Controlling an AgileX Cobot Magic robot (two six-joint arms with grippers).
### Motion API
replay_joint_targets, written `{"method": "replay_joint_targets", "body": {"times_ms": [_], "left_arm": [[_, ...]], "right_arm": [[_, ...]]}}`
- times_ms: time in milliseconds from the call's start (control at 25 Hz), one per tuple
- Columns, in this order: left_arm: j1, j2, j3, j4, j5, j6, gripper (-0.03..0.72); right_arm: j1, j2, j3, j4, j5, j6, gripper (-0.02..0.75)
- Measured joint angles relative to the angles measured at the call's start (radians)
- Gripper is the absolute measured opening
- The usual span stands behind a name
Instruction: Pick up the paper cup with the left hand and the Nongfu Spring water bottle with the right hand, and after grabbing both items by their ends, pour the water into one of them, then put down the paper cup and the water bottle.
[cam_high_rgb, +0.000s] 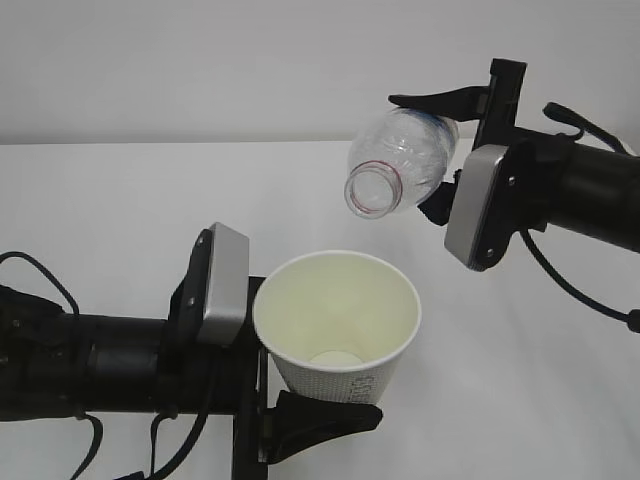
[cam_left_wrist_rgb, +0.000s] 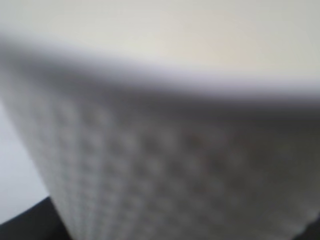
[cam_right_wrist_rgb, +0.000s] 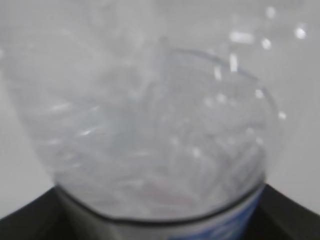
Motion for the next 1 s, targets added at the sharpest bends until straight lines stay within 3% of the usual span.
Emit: {"method": "replay_joint_targets", "body": {"times_ms": [1000], "left_arm": [[0.0,0.0,-0.001,0.002,0.0,0.0,0.501]], "right_arm": [[0.0,0.0,0.0,0.044,-0.059,-0.131,0.521]]}}
